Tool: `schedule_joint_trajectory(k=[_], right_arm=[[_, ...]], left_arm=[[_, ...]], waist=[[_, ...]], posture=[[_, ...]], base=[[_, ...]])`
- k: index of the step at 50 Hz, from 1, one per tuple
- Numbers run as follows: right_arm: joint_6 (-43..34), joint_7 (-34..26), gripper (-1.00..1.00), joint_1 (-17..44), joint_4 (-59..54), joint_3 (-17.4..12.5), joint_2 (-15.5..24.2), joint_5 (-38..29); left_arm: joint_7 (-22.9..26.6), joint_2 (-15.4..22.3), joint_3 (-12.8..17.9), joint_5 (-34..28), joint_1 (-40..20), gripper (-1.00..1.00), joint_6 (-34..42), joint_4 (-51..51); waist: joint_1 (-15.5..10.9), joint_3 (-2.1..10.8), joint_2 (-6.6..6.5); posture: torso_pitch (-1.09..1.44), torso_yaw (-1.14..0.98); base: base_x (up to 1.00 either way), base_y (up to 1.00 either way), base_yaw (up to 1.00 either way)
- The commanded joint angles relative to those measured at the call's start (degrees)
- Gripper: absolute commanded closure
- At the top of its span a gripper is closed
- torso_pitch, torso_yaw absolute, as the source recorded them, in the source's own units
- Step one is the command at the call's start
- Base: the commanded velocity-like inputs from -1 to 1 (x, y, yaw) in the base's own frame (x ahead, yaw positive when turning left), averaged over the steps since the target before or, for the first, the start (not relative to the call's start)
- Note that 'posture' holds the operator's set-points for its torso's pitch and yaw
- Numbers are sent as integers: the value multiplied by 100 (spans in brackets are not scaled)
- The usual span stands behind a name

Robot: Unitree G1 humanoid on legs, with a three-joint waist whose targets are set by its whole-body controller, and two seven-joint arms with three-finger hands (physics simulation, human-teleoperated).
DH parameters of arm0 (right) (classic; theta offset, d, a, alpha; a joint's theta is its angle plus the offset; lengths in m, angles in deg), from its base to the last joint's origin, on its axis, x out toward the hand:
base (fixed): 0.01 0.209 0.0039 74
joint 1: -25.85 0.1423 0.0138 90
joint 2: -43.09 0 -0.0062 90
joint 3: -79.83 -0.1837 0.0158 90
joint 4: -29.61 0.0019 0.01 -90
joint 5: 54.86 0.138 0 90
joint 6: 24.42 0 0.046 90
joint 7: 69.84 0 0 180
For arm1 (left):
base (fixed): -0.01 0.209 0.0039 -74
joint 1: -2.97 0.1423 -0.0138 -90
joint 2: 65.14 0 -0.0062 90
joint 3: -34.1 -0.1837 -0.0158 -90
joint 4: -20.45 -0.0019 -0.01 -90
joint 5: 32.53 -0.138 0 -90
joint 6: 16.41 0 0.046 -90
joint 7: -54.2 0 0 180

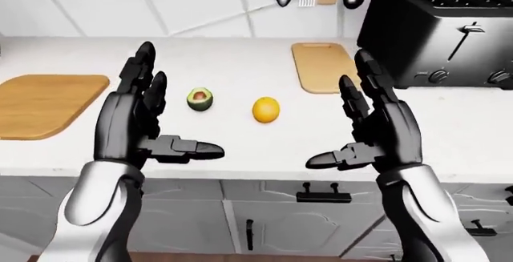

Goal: Place the avocado and the orange on separate cutting boards.

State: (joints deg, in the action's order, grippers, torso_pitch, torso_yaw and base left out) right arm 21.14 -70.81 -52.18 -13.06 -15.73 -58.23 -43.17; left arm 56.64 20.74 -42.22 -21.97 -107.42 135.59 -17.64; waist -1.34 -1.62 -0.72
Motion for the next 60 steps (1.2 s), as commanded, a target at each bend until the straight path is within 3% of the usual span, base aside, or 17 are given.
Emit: schedule_joint_trajectory(k=[1, 2, 4, 6, 11, 16, 17, 20, 24, 30, 33, 34, 35, 44, 46, 48, 60], right_arm=[[239, -21, -100, 123, 204, -71, 49, -19], [238, -27, -100, 99, 239, -55, 52, -38], [185, -41, -100, 102, 336, -41, 48, -42], [236, -90, -100, 83, 304, -34, 40, -45], [176, -145, -100, 70, 421, -6, 24, -31], [95, -119, -100, 115, 507, -75, 31, 12], [66, -99, -100, 147, 538, -159, 17, 83], [-17, -12, -100, 204, 583, -203, 83, 108], [45, -1, -100, 145, 551, -130, 113, 9], [87, -38, -100, 89, 563, -195, 95, 32], [23, -43, -100, 121, 605, -205, 112, 47], [-13, -37, -100, 133, 636, -201, 117, 50], [-25, -36, -100, 143, 643, -196, 121, 47], [-232, -3, -100, 272, 816, -249, 147, 129], [-260, 7, -100, 271, 835, -270, 162, 143], [-243, -22, -100, 244, 828, -256, 193, 126], [-3259, 156, -100, 1759, 1266, -133, 838, 122]], left_arm=[[16, 15, -65, 13, -121, -100, -271, 148], [20, 19, -41, 23, -128, -100, -203, 205], [37, 50, 57, 70, -192, -100, -88, 270], [41, 71, 118, 110, -208, -100, -62, 290], [-1, 136, 211, 220, -308, -100, 81, 367], [-28, 153, 204, 259, -256, -100, 20, 351], [-37, 157, 208, 268, -262, -100, 18, 339], [-43, 164, 220, 287, -246, -100, -39, 294], [-59, 171, 175, 284, -225, -100, -60, 297], [-70, 157, 148, 276, -238, -100, 15, 370], [-76, 163, 190, 305, -288, -100, 83, 412], [-74, 163, 195, 310, -285, -100, 66, 401], [-77, 166, 200, 318, -293, -100, 70, 401], [-120, 236, 306, 441, -348, -100, 134, 423], [-125, 239, 304, 445, -316, -100, 81, 398], [-119, 243, 315, 451, -270, -100, 15, 369], [-194, 303, 533, 693, -291, -100, 108, 452]], waist=[[12, 54, -37], [-24, -55, 122], [-32, 108, 339], [15, 5, 188], [30, 47, 203], [198, -4, 32], [19, -99, 323], [169, 111, -170], [131, -61, -186], [62, -145, 106], [79, -43, 570], [108, -171, 373], [41, -188, 388], [180, -9, 83], [200, 31, -166], [205, -17, -17], [154, 78, 96]], posture=[[0, 0], [0, 0], [0, 0], [0, 0], [0, 0], [0, 0], [0, 0], [0, 0], [0, 0], [0, 0], [0, 0], [0, 0], [0, 0], [0, 0], [0, 0], [0, 0], [0, 0]], base=[[26, 0, 0], [0, 0, 0], [0, 0, 0], [0, 0, 0], [0, 0, 66], [0, 16, 80], [0, 0, 0], [0, 0, 0], [16, 0, 0], [29, 0, 0], [42, 0, 0], [48, 0, 0], [51, 0, 0], [33, 0, 0], [0, 0, 0], [0, 0, 0], [0, 0, 0]])
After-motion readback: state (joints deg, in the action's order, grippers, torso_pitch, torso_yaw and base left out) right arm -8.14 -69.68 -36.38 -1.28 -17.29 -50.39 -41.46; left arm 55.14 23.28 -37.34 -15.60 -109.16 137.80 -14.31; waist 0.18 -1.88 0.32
